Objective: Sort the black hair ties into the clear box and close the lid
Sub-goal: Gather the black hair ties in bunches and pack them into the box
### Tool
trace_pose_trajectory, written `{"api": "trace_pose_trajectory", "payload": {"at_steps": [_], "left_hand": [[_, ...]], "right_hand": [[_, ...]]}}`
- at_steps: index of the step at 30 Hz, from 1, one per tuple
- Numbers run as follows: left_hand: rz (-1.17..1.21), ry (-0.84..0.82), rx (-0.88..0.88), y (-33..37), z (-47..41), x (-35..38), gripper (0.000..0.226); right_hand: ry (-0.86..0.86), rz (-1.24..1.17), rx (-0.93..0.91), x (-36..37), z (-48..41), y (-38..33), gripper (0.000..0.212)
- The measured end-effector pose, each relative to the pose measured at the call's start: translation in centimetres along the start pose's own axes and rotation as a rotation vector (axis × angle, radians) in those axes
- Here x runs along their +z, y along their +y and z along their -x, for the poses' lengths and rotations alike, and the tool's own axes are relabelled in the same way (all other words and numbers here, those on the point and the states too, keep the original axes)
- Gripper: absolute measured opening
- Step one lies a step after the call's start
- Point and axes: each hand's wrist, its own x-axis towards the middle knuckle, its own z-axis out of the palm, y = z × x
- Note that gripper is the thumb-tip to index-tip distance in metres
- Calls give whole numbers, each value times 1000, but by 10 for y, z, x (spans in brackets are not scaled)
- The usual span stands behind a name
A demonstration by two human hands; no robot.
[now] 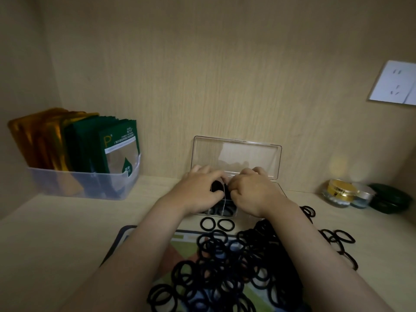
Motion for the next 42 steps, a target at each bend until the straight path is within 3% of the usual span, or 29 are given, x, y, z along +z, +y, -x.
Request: {"api": "trace_pose_trajectory", "payload": {"at_steps": [7,12,15,20,25,28,35,42], "left_hand": [[-51,-15,25,-1,1,-1,31],[67,56,-68,-1,3,-1,34],[-8,32,-18,-1,1,-2,31],[-56,51,7,2,2,-6,37],[-45,224,80,9,14,-17,19],[-42,209,86,16,28,-27,13],[-138,-22,-11,25,61,-27,9],[-249,-81,11,14,75,1,26]], "right_hand": [[193,-283,74,-16,9,-1,35],[79,-181,49,-12,10,-7,36],[-4,-129,33,-13,10,-9,25],[104,-273,80,-24,12,-5,33],[186,-449,43,-42,15,-8,27],[152,-514,-2,-48,21,-14,24],[-134,-274,-64,-35,52,-27,22],[-75,-39,19,1,64,-30,24]]}}
